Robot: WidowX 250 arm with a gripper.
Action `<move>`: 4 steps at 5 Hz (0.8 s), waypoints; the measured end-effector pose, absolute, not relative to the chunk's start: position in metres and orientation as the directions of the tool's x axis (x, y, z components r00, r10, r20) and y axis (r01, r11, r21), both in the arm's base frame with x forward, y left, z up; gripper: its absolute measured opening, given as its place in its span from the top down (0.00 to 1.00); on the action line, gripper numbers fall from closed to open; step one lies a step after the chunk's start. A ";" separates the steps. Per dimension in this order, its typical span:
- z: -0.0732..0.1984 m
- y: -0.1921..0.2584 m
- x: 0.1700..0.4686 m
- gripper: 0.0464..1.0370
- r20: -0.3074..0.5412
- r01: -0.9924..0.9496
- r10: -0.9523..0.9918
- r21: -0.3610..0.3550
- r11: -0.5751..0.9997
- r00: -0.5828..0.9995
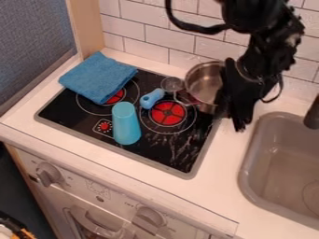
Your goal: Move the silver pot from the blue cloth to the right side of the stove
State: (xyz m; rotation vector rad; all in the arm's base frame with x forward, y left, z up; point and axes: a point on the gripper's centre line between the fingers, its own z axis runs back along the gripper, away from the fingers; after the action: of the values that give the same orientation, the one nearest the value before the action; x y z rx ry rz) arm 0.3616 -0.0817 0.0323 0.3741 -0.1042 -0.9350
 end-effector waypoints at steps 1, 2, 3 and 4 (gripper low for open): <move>0.031 -0.083 0.358 0.94 -0.074 0.761 -0.792 0.342 0.551 0.607; 0.031 -0.080 0.351 0.76 -0.088 0.730 -0.747 0.315 0.607 0.659; 0.030 -0.079 0.349 0.47 -0.102 0.725 -0.736 0.310 0.616 0.669; 0.031 -0.077 0.347 0.16 -0.116 0.727 -0.734 0.311 0.613 0.669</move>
State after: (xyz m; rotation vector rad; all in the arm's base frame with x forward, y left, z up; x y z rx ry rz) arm 0.3474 -0.0769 0.0305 0.3477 -0.0239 -0.8425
